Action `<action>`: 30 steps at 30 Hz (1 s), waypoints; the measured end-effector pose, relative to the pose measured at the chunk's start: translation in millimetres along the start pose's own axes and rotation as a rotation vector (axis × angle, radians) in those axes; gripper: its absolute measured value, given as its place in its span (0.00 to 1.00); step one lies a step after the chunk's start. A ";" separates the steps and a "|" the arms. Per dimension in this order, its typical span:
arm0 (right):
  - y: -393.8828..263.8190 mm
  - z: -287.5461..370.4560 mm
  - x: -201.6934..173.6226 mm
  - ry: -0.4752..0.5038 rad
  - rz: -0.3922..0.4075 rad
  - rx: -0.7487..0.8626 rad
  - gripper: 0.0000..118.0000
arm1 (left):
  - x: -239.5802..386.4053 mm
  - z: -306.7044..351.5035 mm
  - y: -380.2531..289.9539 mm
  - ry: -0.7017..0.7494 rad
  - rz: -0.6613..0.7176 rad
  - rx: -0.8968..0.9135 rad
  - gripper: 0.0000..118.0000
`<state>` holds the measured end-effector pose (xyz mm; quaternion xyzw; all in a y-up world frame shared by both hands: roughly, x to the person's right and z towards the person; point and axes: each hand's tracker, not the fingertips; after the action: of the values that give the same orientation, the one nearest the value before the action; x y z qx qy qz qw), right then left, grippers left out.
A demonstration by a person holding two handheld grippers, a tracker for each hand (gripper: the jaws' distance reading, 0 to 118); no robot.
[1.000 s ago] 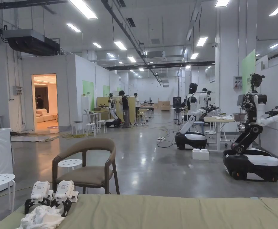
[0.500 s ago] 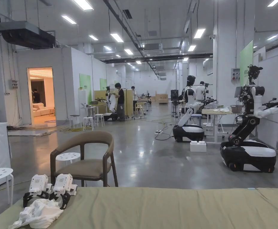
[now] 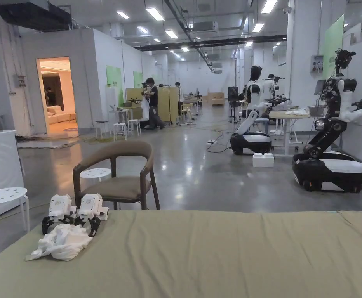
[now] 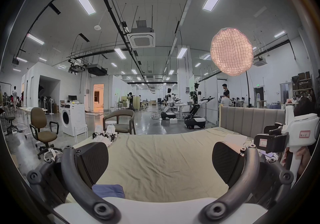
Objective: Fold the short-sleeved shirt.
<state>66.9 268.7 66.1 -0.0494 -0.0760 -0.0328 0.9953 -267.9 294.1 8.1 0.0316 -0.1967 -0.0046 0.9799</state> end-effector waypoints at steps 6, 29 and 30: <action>-16.5 -11.5 1.9 0.004 0.001 -0.072 1.00 | -0.3 -13.7 -14.8 -0.002 -0.002 -0.050 1.00; -152.0 -82.5 18.2 -0.021 0.053 -0.495 1.00 | 18.1 -89.1 -158.5 0.014 0.077 -0.502 1.00; -153.3 -83.8 19.0 -0.020 0.056 -0.501 1.00 | 19.7 -91.0 -159.0 0.018 0.074 -0.516 1.00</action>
<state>86.8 106.7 0.9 -0.2972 -0.0740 -0.0227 0.9517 -214.1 140.5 -78.2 -0.2265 -0.1813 -0.0183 0.9568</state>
